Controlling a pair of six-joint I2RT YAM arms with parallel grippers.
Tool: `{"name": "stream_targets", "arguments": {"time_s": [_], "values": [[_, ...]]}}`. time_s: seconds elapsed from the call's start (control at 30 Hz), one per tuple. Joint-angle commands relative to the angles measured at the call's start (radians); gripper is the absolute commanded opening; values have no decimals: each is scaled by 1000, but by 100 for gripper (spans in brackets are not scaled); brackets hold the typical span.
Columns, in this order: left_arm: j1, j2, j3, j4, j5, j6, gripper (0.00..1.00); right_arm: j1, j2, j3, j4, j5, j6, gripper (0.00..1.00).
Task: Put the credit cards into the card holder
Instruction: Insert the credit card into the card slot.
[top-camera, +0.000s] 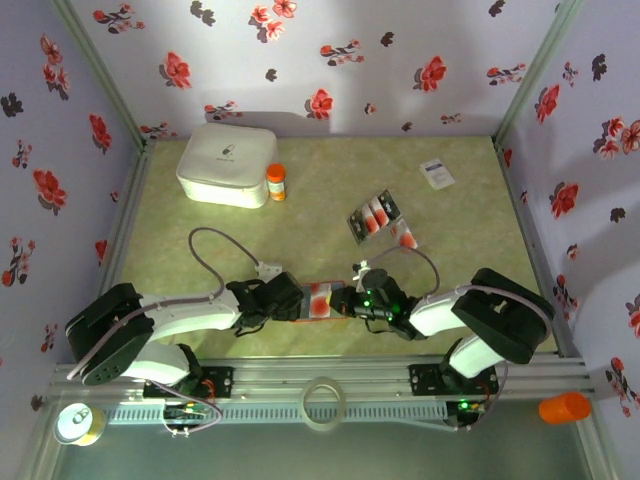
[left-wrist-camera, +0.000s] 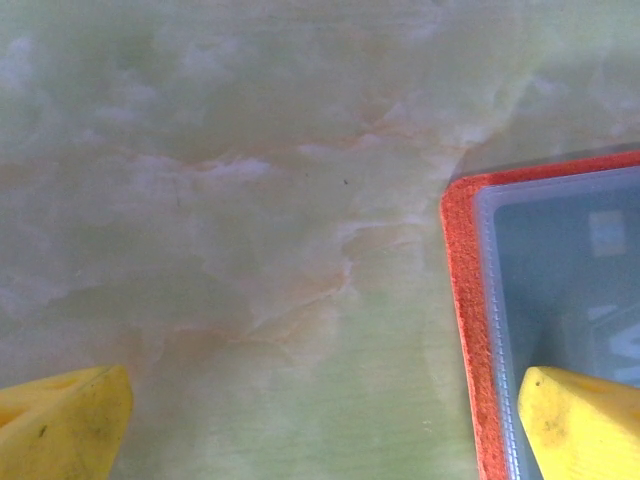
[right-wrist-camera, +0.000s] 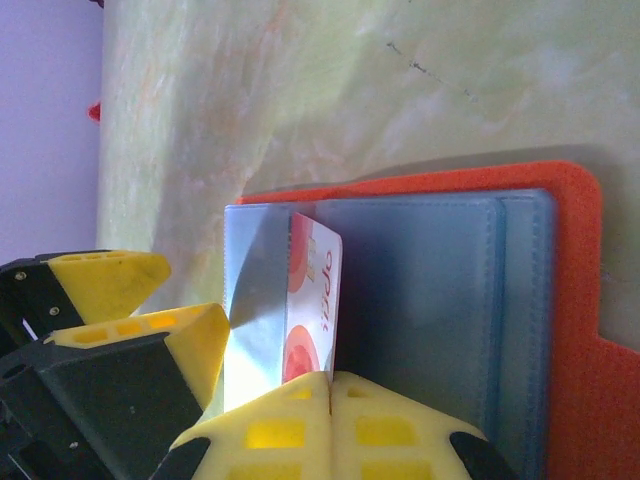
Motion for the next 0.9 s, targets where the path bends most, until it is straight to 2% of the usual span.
{"name": "stream_targets", "arguments": {"time_s": [0.0, 0.57, 0.7, 0.8, 0.87], "values": [[-8, 21, -17, -11, -26, -14, 100, 9, 5, 9, -98, -21, -32, 0], [-8, 26, -12, -5, -26, -7, 100, 10, 155, 130, -147, -122, -47, 0], [-7, 5, -2, -19, -34, -2, 100, 4, 100, 170, -266, -130, -106, 16], [-5, -30, 4, -39, -43, 0, 100, -1, 6, 214, -447, -93, -183, 32], [-2, -55, 1, -48, -49, 0, 100, -3, -48, 251, -569, -64, -237, 38]]}}
